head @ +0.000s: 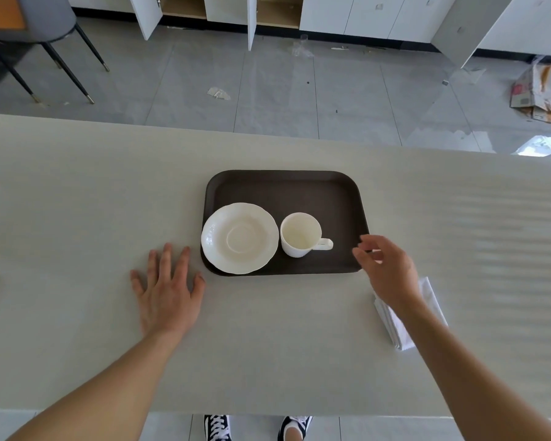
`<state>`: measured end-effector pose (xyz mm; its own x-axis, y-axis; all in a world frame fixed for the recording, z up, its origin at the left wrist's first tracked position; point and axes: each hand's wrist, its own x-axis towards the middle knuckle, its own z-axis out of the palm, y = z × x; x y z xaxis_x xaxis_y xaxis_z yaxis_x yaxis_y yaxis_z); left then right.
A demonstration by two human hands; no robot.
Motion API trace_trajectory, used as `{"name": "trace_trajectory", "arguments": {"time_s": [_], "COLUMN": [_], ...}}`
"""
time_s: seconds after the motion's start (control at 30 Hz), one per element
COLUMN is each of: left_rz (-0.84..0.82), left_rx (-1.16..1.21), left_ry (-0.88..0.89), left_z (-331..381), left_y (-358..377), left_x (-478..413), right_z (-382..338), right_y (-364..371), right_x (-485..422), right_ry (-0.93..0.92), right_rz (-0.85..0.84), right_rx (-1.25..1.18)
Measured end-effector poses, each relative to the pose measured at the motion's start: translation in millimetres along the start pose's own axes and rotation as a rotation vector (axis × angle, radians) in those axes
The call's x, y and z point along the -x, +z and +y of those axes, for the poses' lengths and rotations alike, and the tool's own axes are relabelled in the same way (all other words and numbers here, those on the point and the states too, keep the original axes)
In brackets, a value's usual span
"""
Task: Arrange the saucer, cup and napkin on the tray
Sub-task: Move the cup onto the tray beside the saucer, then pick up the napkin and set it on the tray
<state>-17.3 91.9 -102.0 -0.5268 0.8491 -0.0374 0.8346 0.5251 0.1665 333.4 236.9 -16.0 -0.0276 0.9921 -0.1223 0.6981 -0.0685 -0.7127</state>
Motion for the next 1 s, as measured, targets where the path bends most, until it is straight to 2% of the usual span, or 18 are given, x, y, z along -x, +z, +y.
{"name": "trace_trajectory", "arguments": {"time_s": [0.1, 0.27, 0.37, 0.47, 0.77, 1.0], "left_rz": [-0.007, -0.011, -0.014, -0.010, 0.006, 0.004], "left_rx": [-0.005, -0.013, -0.018, -0.016, -0.014, -0.020], "left_ry": [-0.009, -0.015, -0.021, -0.017, -0.013, -0.013], "left_z": [0, 1, 1, 1, -1, -1], "left_y": [1, 2, 1, 1, 3, 4], "left_x": [0, 0, -1, 0, -2, -1], "right_z": [31, 67, 76, 80, 83, 61], "right_y": [-37, -67, -68, -62, -63, -74], "right_x": [10, 22, 27, 31, 26, 25], "right_ry": [0.126, 0.214, 0.277, 0.360, 0.467, 0.368], "right_rz": [0.059, 0.084, 0.004, -0.084, -0.114, -0.031], "right_rx": [0.051, 0.323, 0.522, 0.592, 0.433, 0.019]}}
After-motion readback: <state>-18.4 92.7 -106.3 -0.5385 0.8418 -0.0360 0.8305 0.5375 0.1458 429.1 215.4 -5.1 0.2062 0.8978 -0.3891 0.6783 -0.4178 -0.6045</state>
